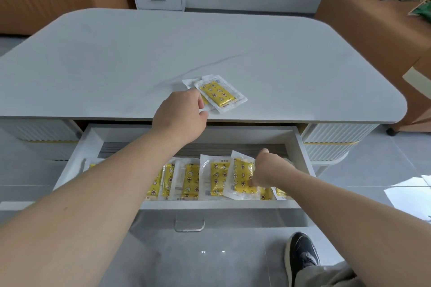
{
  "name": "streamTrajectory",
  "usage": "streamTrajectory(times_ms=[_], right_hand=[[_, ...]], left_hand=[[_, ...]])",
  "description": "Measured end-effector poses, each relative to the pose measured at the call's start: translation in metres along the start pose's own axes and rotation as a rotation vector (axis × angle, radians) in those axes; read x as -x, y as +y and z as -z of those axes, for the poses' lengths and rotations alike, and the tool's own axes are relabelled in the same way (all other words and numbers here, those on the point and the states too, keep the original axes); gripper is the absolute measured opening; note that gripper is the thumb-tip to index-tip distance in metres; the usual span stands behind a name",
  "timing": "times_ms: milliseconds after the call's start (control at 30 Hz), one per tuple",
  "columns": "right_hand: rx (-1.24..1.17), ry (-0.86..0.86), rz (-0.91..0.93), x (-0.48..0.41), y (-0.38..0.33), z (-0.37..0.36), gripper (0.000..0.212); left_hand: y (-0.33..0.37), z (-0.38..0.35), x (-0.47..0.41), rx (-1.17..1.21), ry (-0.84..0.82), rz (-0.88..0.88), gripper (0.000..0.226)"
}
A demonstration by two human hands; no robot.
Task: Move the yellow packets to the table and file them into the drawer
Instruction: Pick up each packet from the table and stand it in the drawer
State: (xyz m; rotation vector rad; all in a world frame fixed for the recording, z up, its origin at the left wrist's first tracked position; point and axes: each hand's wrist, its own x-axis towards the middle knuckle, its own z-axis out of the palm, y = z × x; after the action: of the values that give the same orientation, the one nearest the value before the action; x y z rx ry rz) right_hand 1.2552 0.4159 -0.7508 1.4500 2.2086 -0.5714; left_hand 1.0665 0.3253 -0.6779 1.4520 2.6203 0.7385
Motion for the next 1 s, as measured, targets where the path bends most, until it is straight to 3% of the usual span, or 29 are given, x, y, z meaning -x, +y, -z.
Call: streamTrajectory(times_ms=[33, 133, 300, 433, 533, 633, 733, 833, 1000], right_hand=[[0.048, -0.009, 0.018, 0.002, -0.002, 0.007, 0.070], [0.105, 0.046, 0.138, 0.006, -0.012, 0.040, 0.035], [-0.155, 0.356, 0.281, 0.009, -0.029, 0.084, 0.012], [-0.125, 0.572, 0.400, -0.002, -0.044, 0.080, 0.044], [0.009, 0.482, 0.487, -0.005, -0.052, 0.075, 0.057], [0.091, 0.374, 0.484, -0.010, -0.048, 0.073, 0.053], [0.182, 0.474, 0.469, -0.012, -0.046, 0.076, 0.041], [-0.042, 0.567, 0.343, -0.014, -0.044, 0.082, 0.042], [-0.128, 0.560, 0.298, -0.013, -0.037, 0.081, 0.048]], left_hand=[[0.000, -0.001, -0.001, -0.007, 0.006, -0.004, 0.010], [0.002, -0.005, -0.005, -0.048, 0.029, -0.029, 0.015], [0.003, -0.015, -0.014, -0.228, -0.026, -0.090, 0.040], [-0.001, -0.023, -0.020, -0.296, -0.088, -0.058, 0.042], [-0.006, -0.026, -0.023, -0.330, -0.188, -0.051, 0.046], [-0.010, -0.028, -0.025, -0.340, -0.276, -0.047, 0.046], [-0.011, -0.022, -0.025, -0.360, -0.248, -0.087, 0.038], [-0.007, -0.016, -0.022, -0.371, -0.205, -0.073, 0.031], [-0.004, -0.014, -0.022, -0.423, -0.081, -0.032, 0.041]])
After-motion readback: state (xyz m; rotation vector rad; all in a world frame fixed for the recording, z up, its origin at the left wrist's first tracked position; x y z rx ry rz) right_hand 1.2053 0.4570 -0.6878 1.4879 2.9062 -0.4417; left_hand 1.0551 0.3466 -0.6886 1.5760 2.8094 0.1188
